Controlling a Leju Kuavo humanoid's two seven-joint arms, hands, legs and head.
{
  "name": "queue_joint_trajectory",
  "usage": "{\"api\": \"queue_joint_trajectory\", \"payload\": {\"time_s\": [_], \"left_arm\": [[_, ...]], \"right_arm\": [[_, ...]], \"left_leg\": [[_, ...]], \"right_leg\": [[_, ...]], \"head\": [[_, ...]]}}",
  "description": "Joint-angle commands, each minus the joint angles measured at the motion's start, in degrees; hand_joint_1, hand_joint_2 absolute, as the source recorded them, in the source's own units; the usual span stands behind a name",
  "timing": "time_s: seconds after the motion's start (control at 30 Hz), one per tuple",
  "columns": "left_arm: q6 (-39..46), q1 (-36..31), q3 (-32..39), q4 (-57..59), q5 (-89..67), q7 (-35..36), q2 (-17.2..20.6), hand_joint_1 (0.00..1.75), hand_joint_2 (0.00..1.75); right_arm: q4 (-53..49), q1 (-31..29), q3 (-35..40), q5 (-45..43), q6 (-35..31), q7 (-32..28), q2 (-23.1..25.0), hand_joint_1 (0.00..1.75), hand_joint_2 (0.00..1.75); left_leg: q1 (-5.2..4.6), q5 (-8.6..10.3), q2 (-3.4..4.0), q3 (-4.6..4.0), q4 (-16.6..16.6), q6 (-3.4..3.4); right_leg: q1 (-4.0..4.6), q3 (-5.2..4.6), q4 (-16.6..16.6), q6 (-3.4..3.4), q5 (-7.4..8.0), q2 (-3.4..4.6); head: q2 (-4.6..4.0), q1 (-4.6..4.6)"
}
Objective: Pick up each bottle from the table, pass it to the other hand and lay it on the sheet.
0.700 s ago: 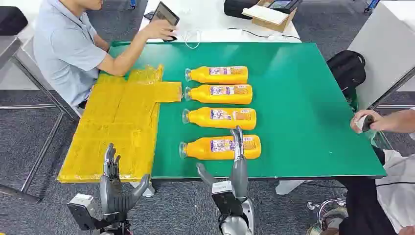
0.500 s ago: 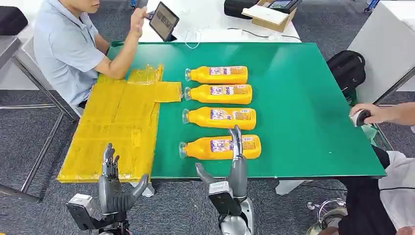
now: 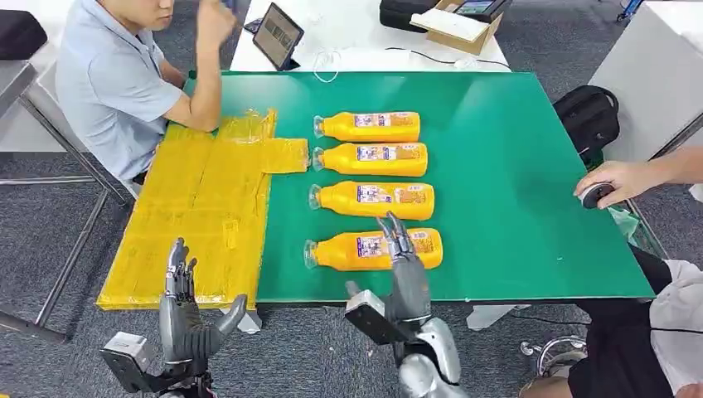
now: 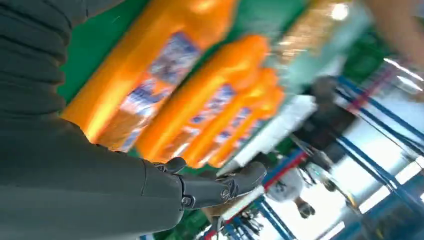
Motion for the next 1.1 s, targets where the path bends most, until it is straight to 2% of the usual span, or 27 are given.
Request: {"api": "queue_joint_trajectory", "payload": {"time_s": [0.03, 0.1, 0.27, 0.3, 0.57, 0.67, 0.87, 1.1], "left_arm": [[-0.7, -4.5, 0.5, 5.3, -0.6, 0.2, 0.8, 0.0, 1.75], [-0.8, -5.1, 0.5, 5.9, -0.7, 0.4, 0.9, 0.0, 1.75], [-0.9, -6.1, -0.3, 7.3, -1.7, 1.1, 0.8, 0.0, 1.75], [-1.0, -6.2, -0.5, 7.3, -1.8, 1.2, 0.8, 0.0, 1.75], [-1.0, -6.2, -0.5, 7.3, -1.9, 1.3, 0.9, 0.0, 1.75], [-0.8, -6.3, -1.1, 7.1, -2.6, 1.7, 1.0, 0.0, 1.75], [-0.5, -6.3, -1.8, 7.1, -2.9, 2.2, 1.8, 0.0, 1.75], [-0.5, -6.4, -2.8, 7.1, -3.0, 2.6, 2.1, 0.0, 1.75]], "right_arm": [[19.1, -16.9, 0.3, 9.6, 8.8, 9.8, -8.5, 0.0, 1.75], [22.5, -20.0, 1.8, 11.0, 12.1, 11.8, -9.2, 0.0, 1.75], [26.0, -24.4, 5.6, 15.8, 13.8, 14.7, -9.8, 0.0, 1.75], [26.6, -25.2, 6.1, 16.3, 14.5, 15.5, -10.0, 0.0, 1.75], [26.8, -25.5, 6.1, 16.3, 14.8, 15.7, -10.3, 0.0, 1.75], [29.8, -27.4, 6.3, 16.2, 17.4, 17.3, -10.8, 0.0, 1.75], [35.0, -28.6, 5.6, 11.8, 19.7, 12.9, -9.7, 0.0, 1.75], [37.0, -29.1, 7.7, 10.9, 21.3, 11.8, -8.8, 0.0, 1.75]], "left_leg": [[0.0, -0.01, 0.13, 0.21, 0.0, -0.04], [0.0, 0.04, 0.1, 0.16, 0.0, -0.01], [0.01, 0.02, 0.2, 0.37, 0.0, 0.05], [-0.01, 0.09, 0.12, 0.2, 0.0, 0.1], [-0.02, 0.08, 0.03, 0.22, 0.0, 0.1], [-0.03, 0.05, 0.05, 0.24, 0.0, 0.09], [-0.07, 0.14, 0.0, 0.11, 0.0, 0.14], [-0.04, 0.05, 0.08, 0.24, 0.0, 0.08]], "right_leg": [[0.01, 0.17, -0.1, -0.07, 0.05, 0.13], [0.0, 0.12, -0.1, -0.02, 0.08, 0.09], [0.03, 0.32, 0.0, -0.05, 0.04, 0.19], [0.0, 0.17, 0.0, 0.03, 0.09, 0.12], [0.0, 0.22, 0.0, 0.04, 0.06, 0.03], [-0.01, 0.23, 0.0, 0.01, 0.03, 0.05], [-0.05, 0.11, 0.0, 0.07, 0.1, -0.01], [-0.01, 0.24, 0.0, 0.0, 0.04, 0.08]], "head": [[0.0, 0.0], [0.0, 0.0], [0.0, 0.0], [0.0, 0.0], [0.0, -0.02], [0.0, -0.02], [0.0, -0.02], [0.0, -0.02]]}}
